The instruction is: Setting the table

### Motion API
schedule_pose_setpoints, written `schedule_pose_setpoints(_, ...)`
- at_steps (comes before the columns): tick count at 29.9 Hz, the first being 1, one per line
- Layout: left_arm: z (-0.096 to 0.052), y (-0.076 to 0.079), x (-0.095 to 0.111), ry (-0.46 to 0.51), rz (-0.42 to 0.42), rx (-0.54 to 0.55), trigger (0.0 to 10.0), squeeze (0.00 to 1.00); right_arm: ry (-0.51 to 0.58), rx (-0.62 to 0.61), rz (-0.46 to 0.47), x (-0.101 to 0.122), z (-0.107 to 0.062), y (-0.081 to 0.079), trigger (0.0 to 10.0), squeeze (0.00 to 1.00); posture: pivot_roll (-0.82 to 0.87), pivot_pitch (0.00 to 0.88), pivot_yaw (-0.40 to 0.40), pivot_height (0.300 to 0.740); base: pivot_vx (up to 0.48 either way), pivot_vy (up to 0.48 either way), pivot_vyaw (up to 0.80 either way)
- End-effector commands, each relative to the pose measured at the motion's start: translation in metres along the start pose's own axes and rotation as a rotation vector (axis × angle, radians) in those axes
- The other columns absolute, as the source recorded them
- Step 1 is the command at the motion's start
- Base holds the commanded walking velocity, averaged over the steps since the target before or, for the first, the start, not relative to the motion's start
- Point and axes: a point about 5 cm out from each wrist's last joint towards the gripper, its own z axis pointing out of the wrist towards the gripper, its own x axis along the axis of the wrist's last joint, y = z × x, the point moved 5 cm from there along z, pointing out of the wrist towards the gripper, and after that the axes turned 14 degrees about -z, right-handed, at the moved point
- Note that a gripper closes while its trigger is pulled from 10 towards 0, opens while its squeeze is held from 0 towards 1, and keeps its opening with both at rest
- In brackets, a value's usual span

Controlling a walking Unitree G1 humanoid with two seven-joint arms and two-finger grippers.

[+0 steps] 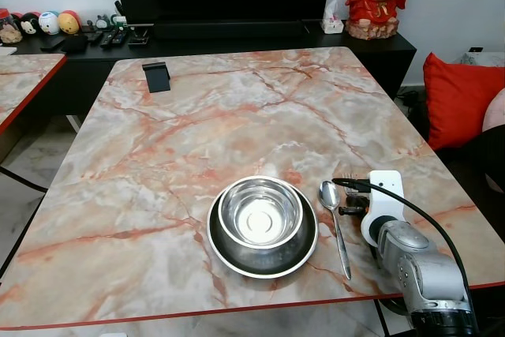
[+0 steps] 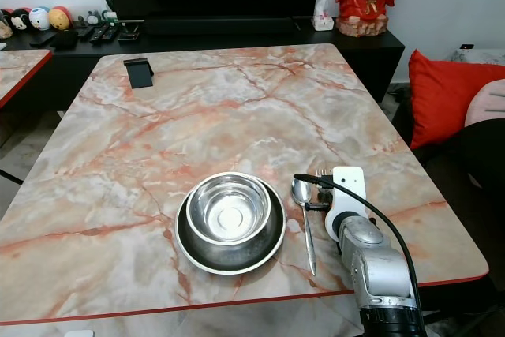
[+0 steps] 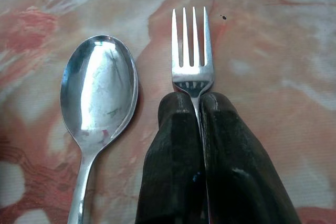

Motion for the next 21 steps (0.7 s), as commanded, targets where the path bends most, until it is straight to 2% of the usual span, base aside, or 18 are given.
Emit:
schedule_pose_setpoints(1,0.0,0.0005,-0.0006,-0.003,0.02,-0.001,10.0,0.0,-0.004,-0.004,-0.001,-0.0009,0.0004,0.0022,10.0,0.0,-0.1,0.0,0.009,0.707,0.0,0.0,0.0)
schedule_pose_setpoints(21,0.0001,-0.0026,0.0014,-0.003,0.018,0.003,10.0,0.0,-0.021,-0.009,0.006,-0.0059,0.0009,0.001,10.0,0.0,-0.1,0.0,0.011,0.707,0.0,0.0,0.0)
